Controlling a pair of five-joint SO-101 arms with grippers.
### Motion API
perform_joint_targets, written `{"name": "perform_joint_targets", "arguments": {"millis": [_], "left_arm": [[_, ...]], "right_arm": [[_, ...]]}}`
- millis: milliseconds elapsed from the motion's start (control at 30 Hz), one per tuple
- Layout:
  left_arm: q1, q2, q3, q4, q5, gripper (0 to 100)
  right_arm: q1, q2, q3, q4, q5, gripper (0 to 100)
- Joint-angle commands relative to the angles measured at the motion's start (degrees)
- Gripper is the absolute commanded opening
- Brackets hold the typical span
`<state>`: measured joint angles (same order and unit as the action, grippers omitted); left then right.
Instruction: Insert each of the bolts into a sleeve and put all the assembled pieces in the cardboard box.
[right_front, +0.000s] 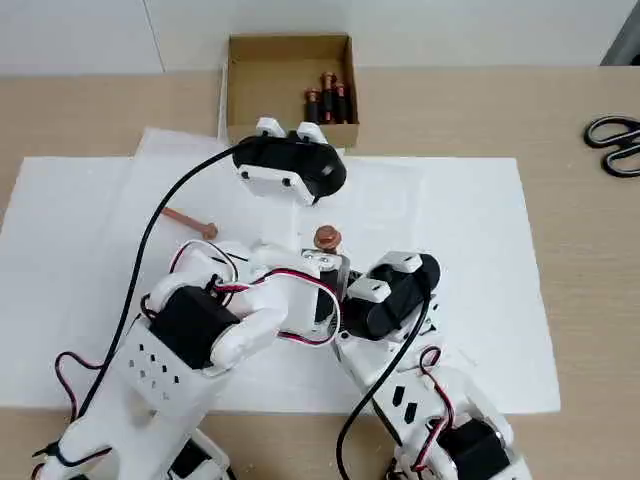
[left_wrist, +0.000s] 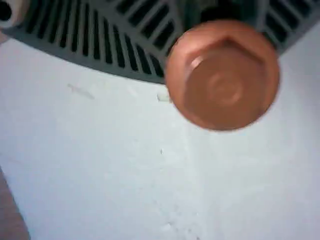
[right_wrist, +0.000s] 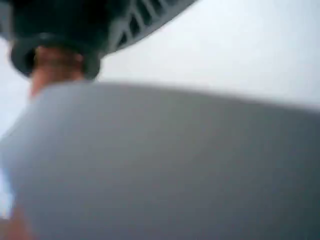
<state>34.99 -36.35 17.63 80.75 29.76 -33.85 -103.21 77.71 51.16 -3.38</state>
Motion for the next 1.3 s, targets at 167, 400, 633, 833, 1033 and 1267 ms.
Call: {"name": "perform_joint_targets", "arguments": {"millis": [167,400,633,833,1033,1267], "left_arm": [[0.00,-0.53,1.01,0.62,-0.97,1],[1.05,-0.88,3.30,-0.35,-1.93,1],[1.14,-1.05,3.12,2.29,-4.04,13],[0.79,-7.21,-1.01,6.07,-3.96,26],[-0.26,-11.60,-1.19,11.16,-4.22,30],[-16.00,-17.67,-1.01,12.84,-9.93,30]], "right_arm": [[0.13,-0.66,-0.70,-1.54,0.44,0.3],[0.13,-0.66,-0.70,-1.54,0.44,0.3],[0.13,-0.66,-0.70,-1.54,0.44,0.3],[0.13,-0.66,-0.70,-1.54,0.44,0.3],[0.13,-0.66,-0.70,-1.54,0.44,0.3],[0.13,-0.31,-0.70,-1.19,0.62,0.3]]}}
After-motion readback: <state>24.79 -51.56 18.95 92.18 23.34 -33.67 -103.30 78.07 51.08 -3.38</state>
